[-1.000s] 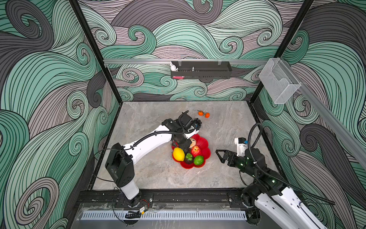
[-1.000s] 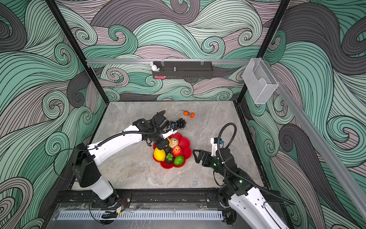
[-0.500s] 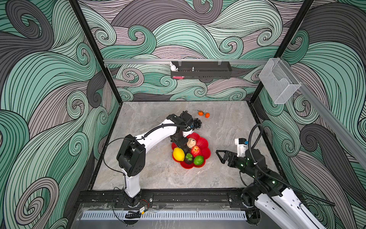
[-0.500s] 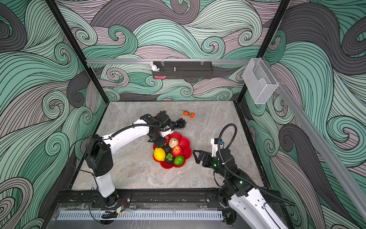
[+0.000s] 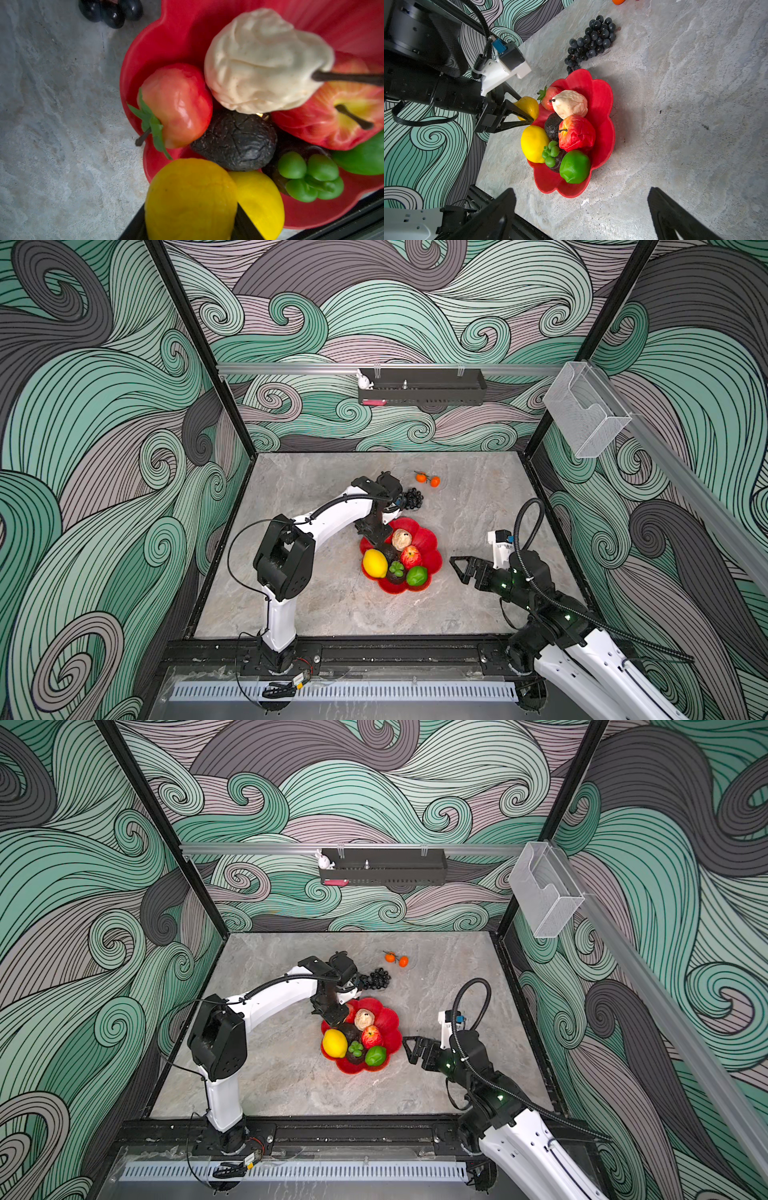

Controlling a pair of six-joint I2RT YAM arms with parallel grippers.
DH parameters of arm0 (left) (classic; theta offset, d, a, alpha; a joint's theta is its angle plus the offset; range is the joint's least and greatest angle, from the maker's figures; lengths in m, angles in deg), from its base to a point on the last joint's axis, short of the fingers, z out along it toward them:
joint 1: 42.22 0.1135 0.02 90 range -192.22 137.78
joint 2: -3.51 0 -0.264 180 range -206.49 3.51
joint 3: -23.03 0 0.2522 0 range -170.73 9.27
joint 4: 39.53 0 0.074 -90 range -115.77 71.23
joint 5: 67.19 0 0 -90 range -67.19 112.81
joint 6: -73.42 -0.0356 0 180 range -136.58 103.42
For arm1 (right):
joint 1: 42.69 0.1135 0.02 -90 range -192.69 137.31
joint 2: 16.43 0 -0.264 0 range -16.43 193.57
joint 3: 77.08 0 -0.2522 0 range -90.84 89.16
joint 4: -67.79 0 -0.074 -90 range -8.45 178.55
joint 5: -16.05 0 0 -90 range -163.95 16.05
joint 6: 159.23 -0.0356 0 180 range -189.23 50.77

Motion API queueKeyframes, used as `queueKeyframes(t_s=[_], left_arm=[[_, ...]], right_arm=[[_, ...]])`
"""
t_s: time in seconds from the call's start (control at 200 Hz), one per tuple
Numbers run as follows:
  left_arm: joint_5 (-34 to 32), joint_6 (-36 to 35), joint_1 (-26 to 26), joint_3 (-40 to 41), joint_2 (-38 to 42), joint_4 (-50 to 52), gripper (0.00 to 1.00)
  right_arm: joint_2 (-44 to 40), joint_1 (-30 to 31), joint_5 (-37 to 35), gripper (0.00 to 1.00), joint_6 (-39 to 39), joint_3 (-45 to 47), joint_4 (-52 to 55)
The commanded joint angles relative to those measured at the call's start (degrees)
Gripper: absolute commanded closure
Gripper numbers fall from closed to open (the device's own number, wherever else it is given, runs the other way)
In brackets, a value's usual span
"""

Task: Arrange fruit in a fruit bowl
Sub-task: Place the fruit in the fruit bowl.

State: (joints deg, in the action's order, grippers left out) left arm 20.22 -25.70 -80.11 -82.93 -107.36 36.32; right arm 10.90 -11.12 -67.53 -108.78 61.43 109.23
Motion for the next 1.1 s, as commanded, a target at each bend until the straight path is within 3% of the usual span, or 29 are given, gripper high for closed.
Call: queueKeyframes(t_s=[0.0,0.22,0.55,0.746,1.091], left_arm=[[0.7,0.8,0.4,-2.1,-1.5,1.2,0.50],[3.3,0.9,0.8,-2.7,-2.2,1.5,0.46],[5.7,1.0,1.1,-1.9,-0.7,0.8,0.30],[5.7,1.8,1.1,-1.6,1.2,0.3,0.30],[6.2,4.8,1.2,3.3,7.0,-4.9,0.21]], right_arm=[[0.3,-0.1,-0.5,0.00,1.8,-1.5,0.4],[1.1,-0.1,-0.3,0.00,2.1,-1.9,0.2],[1.5,-0.2,0.2,0.00,2.1,-1.9,0.2],[2.1,-0.2,0.3,0.00,2.3,-2.4,0.3],[14.9,-5.9,2.1,0.00,5.9,-9.6,4.3]])
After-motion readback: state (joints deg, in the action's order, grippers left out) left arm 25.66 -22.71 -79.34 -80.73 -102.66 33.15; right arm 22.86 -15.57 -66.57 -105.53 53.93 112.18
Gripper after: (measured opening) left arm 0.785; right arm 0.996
